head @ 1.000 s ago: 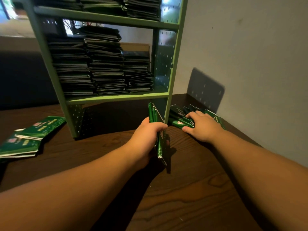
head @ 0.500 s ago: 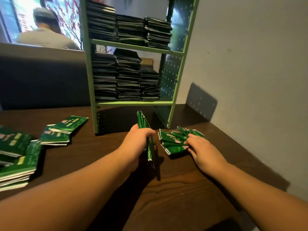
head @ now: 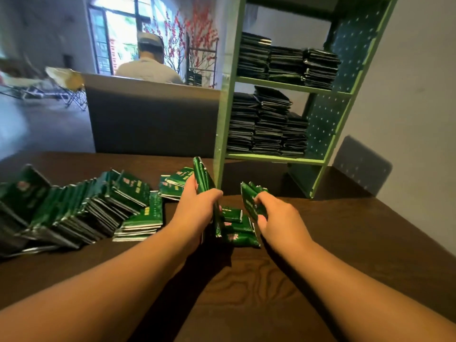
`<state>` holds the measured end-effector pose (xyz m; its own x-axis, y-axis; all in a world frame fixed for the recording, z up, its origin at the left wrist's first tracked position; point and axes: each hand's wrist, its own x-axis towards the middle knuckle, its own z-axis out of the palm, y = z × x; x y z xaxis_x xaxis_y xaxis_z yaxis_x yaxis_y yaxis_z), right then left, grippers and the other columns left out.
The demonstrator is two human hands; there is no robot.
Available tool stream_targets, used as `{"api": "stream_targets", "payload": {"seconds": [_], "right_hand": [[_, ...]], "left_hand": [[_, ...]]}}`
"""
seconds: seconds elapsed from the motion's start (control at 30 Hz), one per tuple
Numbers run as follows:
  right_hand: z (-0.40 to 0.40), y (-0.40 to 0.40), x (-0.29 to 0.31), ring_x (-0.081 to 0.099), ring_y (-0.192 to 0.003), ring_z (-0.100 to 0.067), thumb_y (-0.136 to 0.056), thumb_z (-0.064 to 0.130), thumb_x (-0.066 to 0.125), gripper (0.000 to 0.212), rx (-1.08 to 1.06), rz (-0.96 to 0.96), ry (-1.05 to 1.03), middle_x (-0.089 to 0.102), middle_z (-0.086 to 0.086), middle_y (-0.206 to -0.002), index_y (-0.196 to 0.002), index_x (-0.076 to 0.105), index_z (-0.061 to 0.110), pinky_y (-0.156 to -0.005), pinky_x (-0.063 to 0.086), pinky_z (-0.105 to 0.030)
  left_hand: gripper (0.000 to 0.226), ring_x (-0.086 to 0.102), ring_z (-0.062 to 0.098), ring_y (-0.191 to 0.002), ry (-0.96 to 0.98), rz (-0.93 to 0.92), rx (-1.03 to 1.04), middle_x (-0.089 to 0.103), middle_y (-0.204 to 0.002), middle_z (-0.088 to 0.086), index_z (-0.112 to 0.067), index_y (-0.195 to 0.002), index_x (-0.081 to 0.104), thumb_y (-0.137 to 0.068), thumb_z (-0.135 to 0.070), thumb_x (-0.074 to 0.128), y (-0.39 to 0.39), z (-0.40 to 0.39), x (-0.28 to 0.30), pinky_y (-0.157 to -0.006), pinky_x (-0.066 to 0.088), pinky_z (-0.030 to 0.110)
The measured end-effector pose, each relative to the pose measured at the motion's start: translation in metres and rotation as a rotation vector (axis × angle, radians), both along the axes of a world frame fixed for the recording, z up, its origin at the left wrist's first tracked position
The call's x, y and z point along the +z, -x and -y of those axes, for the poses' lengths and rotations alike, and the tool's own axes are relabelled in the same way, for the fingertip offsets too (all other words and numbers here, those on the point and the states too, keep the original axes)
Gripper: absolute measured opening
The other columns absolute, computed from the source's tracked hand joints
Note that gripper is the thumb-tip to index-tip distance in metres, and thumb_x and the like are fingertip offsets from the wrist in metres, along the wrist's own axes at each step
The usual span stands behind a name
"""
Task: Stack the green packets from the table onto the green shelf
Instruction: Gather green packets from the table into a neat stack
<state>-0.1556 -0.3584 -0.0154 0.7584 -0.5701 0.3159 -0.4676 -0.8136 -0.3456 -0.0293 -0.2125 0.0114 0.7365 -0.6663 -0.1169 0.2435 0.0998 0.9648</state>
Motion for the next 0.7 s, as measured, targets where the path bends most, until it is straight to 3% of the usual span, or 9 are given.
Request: {"api": "stream_targets", "payload": {"seconds": [0.07,0.17,0.3,0.37,0.43,0.5,0.57,0.6,0.7], "right_hand": [[-0.002,-0.003,-0.002,0.062,-0.091,-0.019,-0.095,0.013,0.059,0.027,-0.046,0.009,-0.007,0.067,0.000,-0.107,-0.118,0.055,0.027,-0.076,0.052,-0.034],[-0.009,-0.003,0.004,0.057,-0.081,-0.014,-0.096,0.012,0.059,0.032,-0.070,0.109,0.014,0.068,0.001,-0.109,-0.123,0.056,0.028,-0.069,0.044,-0.029],[-0.046,-0.022,0.018,0.068,-0.101,-0.021,-0.087,0.003,0.069,0.041,0.104,0.383,0.134,0.062,0.003,-0.137,-0.123,0.062,0.023,-0.087,0.053,-0.031],[-0.066,-0.031,0.021,0.064,-0.116,-0.010,-0.084,0.003,0.073,0.049,0.212,0.443,0.118,0.060,0.009,-0.138,-0.125,0.059,0.027,-0.100,0.051,-0.025],[-0.079,-0.041,0.023,0.060,-0.119,0.003,-0.085,0.010,0.074,0.053,0.309,0.513,-0.086,0.063,0.020,-0.128,-0.127,0.054,0.037,-0.100,0.048,-0.016],[-0.085,-0.053,0.027,0.064,-0.118,-0.002,-0.091,0.015,0.065,0.043,0.378,0.671,-0.445,0.070,0.017,-0.121,-0.124,0.055,0.040,-0.099,0.052,-0.027],[-0.081,-0.065,0.030,0.067,-0.114,-0.005,-0.099,0.006,0.056,0.037,0.300,0.820,-0.689,0.072,0.012,-0.118,-0.119,0.058,0.037,-0.100,0.055,-0.041],[-0.077,-0.071,0.030,0.068,-0.110,-0.002,-0.098,0.000,0.057,0.041,0.228,0.836,-0.699,0.071,0.014,-0.116,-0.117,0.059,0.036,-0.097,0.057,-0.041],[-0.060,-0.082,0.024,0.067,-0.099,0.006,-0.088,-0.001,0.071,0.060,0.110,0.717,-0.803,0.057,0.027,-0.107,-0.132,0.054,0.037,-0.068,0.059,-0.017]], "left_hand": [[0.042,0.069,0.025,-0.084,-0.003,0.004,0.006,0.060,-0.107,0.012,-0.024,-0.137,0.044,-0.099,-0.010,0.057,-0.007,-0.006,-0.002,-0.052,0.056,0.032],[0.036,0.071,0.024,-0.083,0.030,-0.039,-0.004,0.064,-0.106,0.012,-0.024,-0.130,0.048,-0.098,-0.012,0.059,-0.010,-0.007,-0.007,-0.059,0.058,0.035],[0.031,0.075,0.023,-0.089,0.172,-0.106,-0.040,0.073,-0.106,0.008,-0.028,-0.125,0.056,-0.096,-0.021,0.066,-0.009,0.002,-0.012,-0.072,0.060,0.040],[0.035,0.075,0.023,-0.098,0.289,-0.164,-0.066,0.074,-0.112,0.008,-0.027,-0.127,0.057,-0.094,-0.032,0.069,-0.010,0.005,-0.009,-0.078,0.059,0.040],[0.050,0.075,0.024,-0.096,0.345,-0.210,-0.047,0.073,-0.113,0.013,-0.023,-0.127,0.057,-0.084,-0.038,0.078,-0.019,0.003,-0.008,-0.076,0.059,0.038],[0.058,0.074,0.029,-0.093,0.378,-0.188,-0.045,0.072,-0.113,0.021,-0.017,-0.129,0.056,-0.079,-0.029,0.082,-0.029,-0.002,-0.010,-0.074,0.059,0.039],[0.042,0.075,0.032,-0.093,0.383,-0.151,-0.030,0.074,-0.112,0.018,-0.019,-0.125,0.058,-0.087,-0.015,0.076,-0.039,-0.006,-0.015,-0.075,0.060,0.043],[0.036,0.075,0.031,-0.093,0.378,-0.139,-0.017,0.075,-0.110,0.015,-0.021,-0.122,0.059,-0.090,-0.011,0.072,-0.042,-0.009,-0.017,-0.075,0.060,0.043],[0.034,0.075,0.031,-0.096,0.351,-0.110,-0.033,0.076,-0.109,0.012,-0.024,-0.119,0.061,-0.089,-0.013,0.073,-0.046,-0.015,-0.023,-0.079,0.061,0.046]]}}
